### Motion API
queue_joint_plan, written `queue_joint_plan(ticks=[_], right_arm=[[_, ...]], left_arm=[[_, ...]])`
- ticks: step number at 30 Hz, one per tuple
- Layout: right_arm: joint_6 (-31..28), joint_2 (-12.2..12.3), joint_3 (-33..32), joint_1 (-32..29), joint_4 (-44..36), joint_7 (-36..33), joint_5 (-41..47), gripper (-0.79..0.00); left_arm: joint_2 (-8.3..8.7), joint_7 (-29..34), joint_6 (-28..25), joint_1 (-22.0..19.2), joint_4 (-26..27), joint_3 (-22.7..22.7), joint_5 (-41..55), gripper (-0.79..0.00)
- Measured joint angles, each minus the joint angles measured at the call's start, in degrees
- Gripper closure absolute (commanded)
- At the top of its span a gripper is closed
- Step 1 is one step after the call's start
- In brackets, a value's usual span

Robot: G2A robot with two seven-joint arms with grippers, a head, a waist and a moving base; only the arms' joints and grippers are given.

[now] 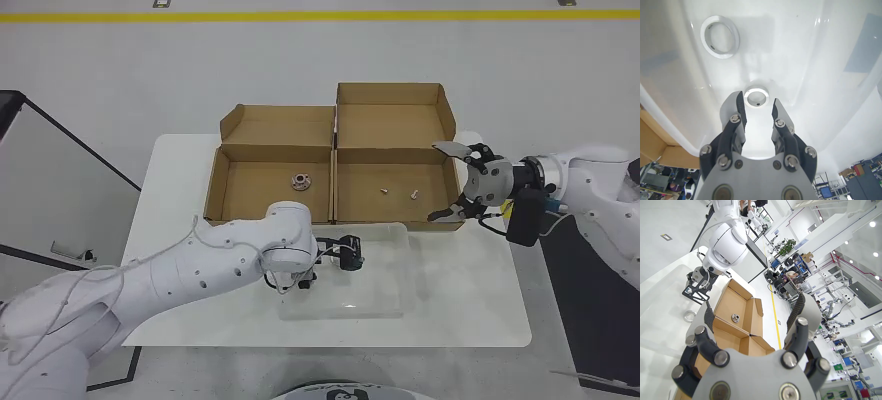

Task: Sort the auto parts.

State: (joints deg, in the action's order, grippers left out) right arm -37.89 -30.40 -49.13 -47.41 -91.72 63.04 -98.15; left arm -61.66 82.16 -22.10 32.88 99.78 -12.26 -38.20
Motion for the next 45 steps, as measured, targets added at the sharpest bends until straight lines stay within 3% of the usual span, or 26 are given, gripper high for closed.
queue_joint_plan(ticks=[12,21,31,45], right_arm=[[0.0,0.0,0.0,0.0,0.0,0.0,0.0,-0.785],[0.0,0.0,0.0,0.0,0.0,0.0,0.0,-0.785],[0.0,0.0,0.0,0.0,0.0,0.0,0.0,-0.785],[0.0,0.0,0.0,0.0,0.0,0.0,0.0,-0.785]], left_arm=[[-2.54,-1.3,-1.4,-0.6,-4.9,2.5,-5.1,-0.339],[-3.36,-2.3,-2.4,0.0,-6.6,2.5,-6.0,-0.336],[-2.45,-2.5,-2.5,-1.2,-5.9,2.5,-4.7,-0.323],[-0.62,-3.7,-3.7,0.1,-4.9,2.5,-6.2,-0.302]])
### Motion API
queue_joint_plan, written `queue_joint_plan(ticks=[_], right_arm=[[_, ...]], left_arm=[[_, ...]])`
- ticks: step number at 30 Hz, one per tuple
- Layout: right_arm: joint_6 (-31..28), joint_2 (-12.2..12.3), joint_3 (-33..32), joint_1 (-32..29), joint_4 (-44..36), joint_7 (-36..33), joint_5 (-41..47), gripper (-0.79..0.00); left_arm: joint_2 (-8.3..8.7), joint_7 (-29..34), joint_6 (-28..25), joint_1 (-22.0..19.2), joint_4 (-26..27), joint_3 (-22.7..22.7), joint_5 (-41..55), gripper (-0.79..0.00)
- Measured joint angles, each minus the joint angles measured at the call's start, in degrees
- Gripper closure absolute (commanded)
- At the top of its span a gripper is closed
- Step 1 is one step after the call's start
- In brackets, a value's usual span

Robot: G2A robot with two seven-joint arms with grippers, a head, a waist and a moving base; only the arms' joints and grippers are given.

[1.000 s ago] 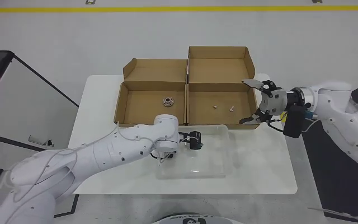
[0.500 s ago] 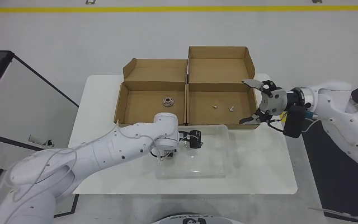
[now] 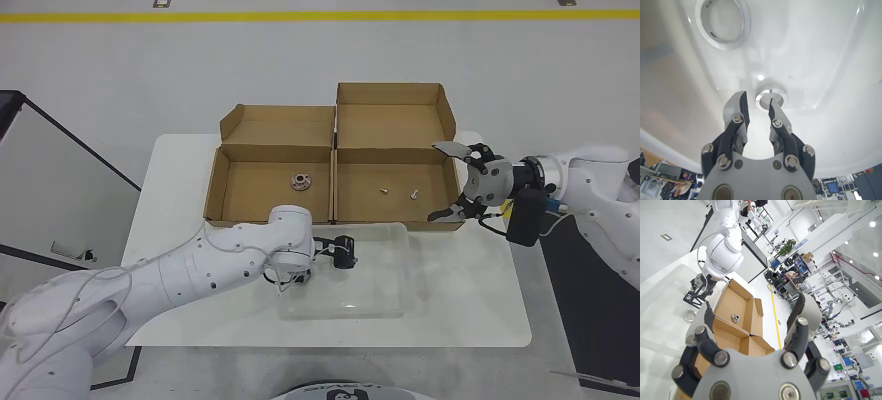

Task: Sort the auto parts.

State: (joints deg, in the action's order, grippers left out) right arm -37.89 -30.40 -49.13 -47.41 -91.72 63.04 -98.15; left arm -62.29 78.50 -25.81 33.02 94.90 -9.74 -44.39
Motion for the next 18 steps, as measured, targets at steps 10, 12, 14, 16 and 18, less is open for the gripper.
queue_joint_plan(ticks=[10,12,14,16,18], right_arm=[[0.0,0.0,0.0,0.0,0.0,0.0,0.0,-0.785],[0.0,0.0,0.0,0.0,0.0,0.0,0.0,-0.785],[0.0,0.0,0.0,0.0,0.0,0.0,0.0,-0.785],[0.0,0.0,0.0,0.0,0.0,0.0,0.0,-0.785],[0.0,0.0,0.0,0.0,0.0,0.0,0.0,-0.785]], left_arm=[[-0.18,-1.3,-1.3,0.9,-1.5,0.0,-0.9,-0.274],[-0.26,-1.5,-1.5,1.0,-1.8,0.0,-1.1,-0.265],[-0.33,-1.6,-1.6,1.0,-2.2,0.0,-1.2,-0.259],[-0.39,-1.7,-1.7,1.0,-2.5,0.0,-1.5,-0.252],[-0.44,-1.7,-1.7,1.0,-2.7,0.0,-1.8,-0.249]])
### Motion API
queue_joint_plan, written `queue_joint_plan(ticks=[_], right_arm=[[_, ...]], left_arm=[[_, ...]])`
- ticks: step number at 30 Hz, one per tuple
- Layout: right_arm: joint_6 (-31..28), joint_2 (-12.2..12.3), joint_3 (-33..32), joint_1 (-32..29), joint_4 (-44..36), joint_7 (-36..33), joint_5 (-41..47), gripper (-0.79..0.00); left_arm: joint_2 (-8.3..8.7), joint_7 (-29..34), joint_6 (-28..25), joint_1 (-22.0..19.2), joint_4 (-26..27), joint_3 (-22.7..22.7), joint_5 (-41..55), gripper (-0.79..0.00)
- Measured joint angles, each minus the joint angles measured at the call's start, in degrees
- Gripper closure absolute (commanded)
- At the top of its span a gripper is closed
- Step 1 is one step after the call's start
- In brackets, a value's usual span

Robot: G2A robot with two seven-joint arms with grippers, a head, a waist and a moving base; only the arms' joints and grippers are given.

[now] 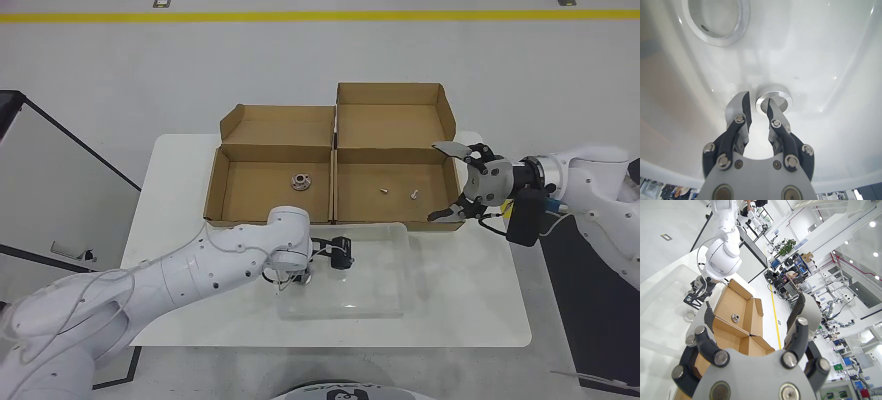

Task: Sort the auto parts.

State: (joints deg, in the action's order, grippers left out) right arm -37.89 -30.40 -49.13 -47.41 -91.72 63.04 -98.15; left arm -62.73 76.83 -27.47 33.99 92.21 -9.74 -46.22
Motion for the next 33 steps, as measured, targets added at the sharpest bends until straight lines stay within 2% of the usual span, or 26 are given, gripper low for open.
queue_joint_plan(ticks=[8,10,11,17,23,29,33], right_arm=[[0.0,0.0,0.0,0.0,0.0,0.0,0.0,-0.785],[0.0,0.0,0.0,0.0,0.0,0.0,0.0,-0.785],[0.0,0.0,0.0,0.0,0.0,0.0,0.0,-0.785],[0.0,0.0,0.0,0.0,0.0,0.0,0.0,-0.785],[0.0,0.0,0.0,0.0,0.0,0.0,0.0,-0.785],[0.0,0.0,0.0,0.0,0.0,0.0,0.0,-0.785],[0.0,0.0,0.0,0.0,0.0,0.0,0.0,-0.785]], left_arm=[[-0.17,-0.4,-0.4,0.4,-0.7,0.0,-0.6,-0.219],[-0.24,-0.6,-0.6,0.6,-1.0,0.0,-0.7,-0.108],[-0.27,-0.7,-0.7,0.7,-1.2,0.0,-0.7,0.0],[-0.54,-1.1,-1.1,0.6,-1.9,0.0,-0.7,0.0],[-0.28,-0.3,-0.3,-2.3,-0.4,0.0,3.2,0.0],[1.52,0.1,0.1,-7.3,3.9,-1.5,10.2,0.0],[3.8,-0.6,-0.3,-8.8,7.6,-6.2,13.6,0.0]])
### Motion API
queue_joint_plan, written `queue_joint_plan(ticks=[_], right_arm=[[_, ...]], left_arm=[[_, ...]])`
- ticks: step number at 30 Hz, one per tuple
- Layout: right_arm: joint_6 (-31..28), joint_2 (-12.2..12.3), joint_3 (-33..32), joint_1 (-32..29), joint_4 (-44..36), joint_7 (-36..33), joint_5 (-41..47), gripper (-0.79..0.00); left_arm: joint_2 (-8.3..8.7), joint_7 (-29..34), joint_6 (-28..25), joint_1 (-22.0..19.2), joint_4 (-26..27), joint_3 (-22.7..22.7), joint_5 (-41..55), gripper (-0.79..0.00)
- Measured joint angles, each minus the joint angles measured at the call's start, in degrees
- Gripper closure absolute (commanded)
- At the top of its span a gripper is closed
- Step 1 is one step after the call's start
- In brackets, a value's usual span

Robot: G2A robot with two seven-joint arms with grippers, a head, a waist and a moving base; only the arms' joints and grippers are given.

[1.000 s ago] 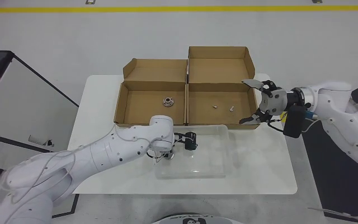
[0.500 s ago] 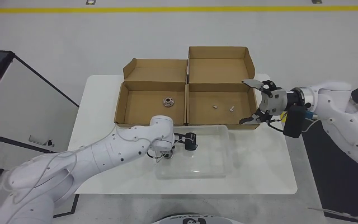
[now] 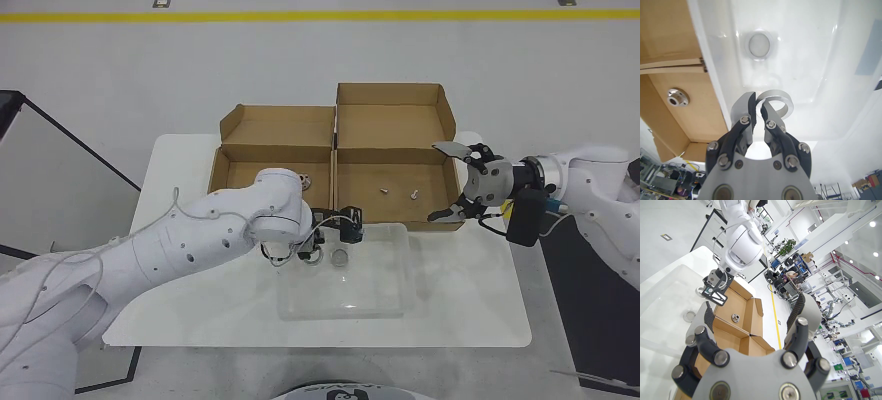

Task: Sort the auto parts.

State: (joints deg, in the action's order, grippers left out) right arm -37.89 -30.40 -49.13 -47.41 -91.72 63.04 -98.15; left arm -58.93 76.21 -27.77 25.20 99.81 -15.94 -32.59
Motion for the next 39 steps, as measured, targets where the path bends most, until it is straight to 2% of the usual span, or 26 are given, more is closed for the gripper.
queue_joint_plan(ticks=[7,14,19,24,29,33,36,39], right_arm=[[0.0,0.0,0.0,0.0,0.0,0.0,0.0,-0.785],[0.0,0.0,0.0,0.0,0.0,0.0,0.0,-0.785],[0.0,0.0,0.0,0.0,0.0,0.0,0.0,-0.785],[0.0,0.0,0.0,0.0,0.0,0.0,0.0,-0.785],[0.0,0.0,0.0,0.0,0.0,0.0,0.0,-0.785],[0.0,0.0,0.0,0.0,0.0,0.0,0.0,-0.785],[0.0,0.0,0.0,0.0,0.0,0.0,0.0,-0.785],[0.0,0.0,0.0,0.0,0.0,0.0,0.0,-0.785]], left_arm=[[4.41,-4.0,-0.7,1.7,6.5,-9.8,1.5,0.0],[8.36,-8.0,-1.5,6.5,12.0,-19.1,1.3,0.0],[10.56,-15.7,-4.2,12.0,12.2,-25.5,3.6,0.0],[12.53,-26.9,-11.3,18.6,10.2,-32.3,7.9,0.0],[13.66,-37.9,-18.7,24.8,8.4,-37.4,10.4,0.0],[13.98,-43.4,-23.2,28.8,7.6,-40.9,9.8,0.0],[13.91,-53.2,-29.7,31.4,5.3,-43.3,12.1,0.0],[13.7,-59.8,-30.4,32.8,5.8,-44.2,10.0,0.0]])
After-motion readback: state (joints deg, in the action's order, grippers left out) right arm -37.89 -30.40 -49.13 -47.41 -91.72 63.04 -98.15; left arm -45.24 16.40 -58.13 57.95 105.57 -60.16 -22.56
